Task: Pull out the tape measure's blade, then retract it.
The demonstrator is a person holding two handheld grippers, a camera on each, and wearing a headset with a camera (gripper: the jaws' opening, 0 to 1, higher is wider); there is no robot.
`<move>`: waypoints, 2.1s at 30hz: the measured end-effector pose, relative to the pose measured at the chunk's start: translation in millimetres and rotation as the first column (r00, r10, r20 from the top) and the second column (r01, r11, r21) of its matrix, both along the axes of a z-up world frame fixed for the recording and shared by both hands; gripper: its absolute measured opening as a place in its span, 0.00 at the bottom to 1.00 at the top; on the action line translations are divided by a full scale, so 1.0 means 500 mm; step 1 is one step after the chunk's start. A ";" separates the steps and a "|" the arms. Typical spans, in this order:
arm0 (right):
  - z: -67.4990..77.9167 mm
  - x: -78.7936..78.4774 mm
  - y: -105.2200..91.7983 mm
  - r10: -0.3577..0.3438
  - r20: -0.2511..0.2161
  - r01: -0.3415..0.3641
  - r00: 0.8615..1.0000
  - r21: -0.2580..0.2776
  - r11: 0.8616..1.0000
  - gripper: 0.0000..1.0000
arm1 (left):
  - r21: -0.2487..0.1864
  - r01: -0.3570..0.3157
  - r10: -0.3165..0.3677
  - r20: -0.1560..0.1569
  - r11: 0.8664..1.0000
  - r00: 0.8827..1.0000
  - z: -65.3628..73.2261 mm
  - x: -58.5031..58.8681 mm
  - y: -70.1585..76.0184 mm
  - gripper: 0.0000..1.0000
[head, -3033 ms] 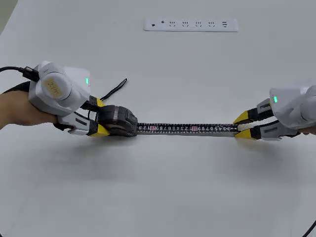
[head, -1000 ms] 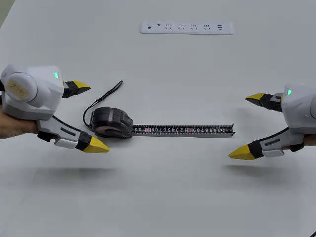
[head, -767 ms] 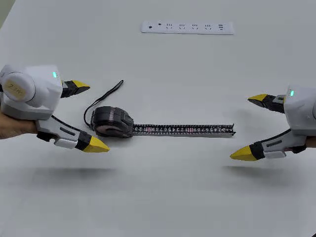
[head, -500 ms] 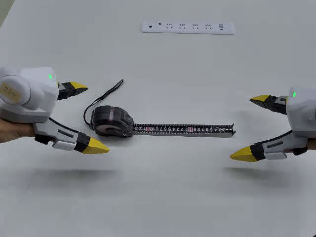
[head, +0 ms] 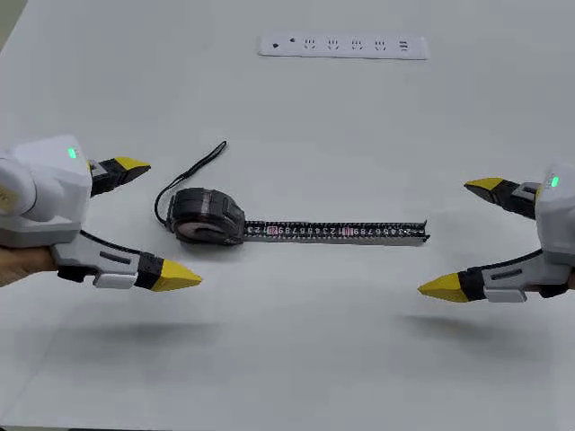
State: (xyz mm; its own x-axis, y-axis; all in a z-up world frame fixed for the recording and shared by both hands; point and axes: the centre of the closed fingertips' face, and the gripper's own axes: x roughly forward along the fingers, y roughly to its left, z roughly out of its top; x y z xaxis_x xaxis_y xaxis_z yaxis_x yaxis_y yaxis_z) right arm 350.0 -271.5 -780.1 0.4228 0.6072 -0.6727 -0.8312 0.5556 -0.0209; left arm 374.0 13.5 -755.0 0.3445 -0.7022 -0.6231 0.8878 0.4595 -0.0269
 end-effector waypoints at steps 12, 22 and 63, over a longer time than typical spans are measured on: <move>0.022 -0.038 0.014 -0.109 0.008 0.109 0.994 0.042 0.993 1.00 | -0.069 -0.153 0.154 0.015 0.986 0.988 0.023 -0.028 0.004 1.00; 0.032 -0.062 0.031 -0.205 -0.004 0.205 0.979 0.067 0.976 1.00 | -0.090 -0.241 0.244 0.025 0.966 0.970 0.032 -0.045 -0.010 1.00; 0.104 -0.109 0.080 -0.449 -0.019 0.448 0.894 0.112 0.887 0.99 | -0.127 -0.522 0.527 0.001 0.843 0.850 0.076 -0.098 -0.018 0.99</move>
State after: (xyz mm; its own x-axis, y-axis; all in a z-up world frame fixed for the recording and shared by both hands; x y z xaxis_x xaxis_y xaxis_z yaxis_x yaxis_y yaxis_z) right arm 295.3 -231.4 -727.9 0.6725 0.4222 -0.6079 -0.4933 0.8680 0.0571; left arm 325.2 4.7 -717.1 0.7019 -0.4778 -0.5283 0.5164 0.8521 -0.0845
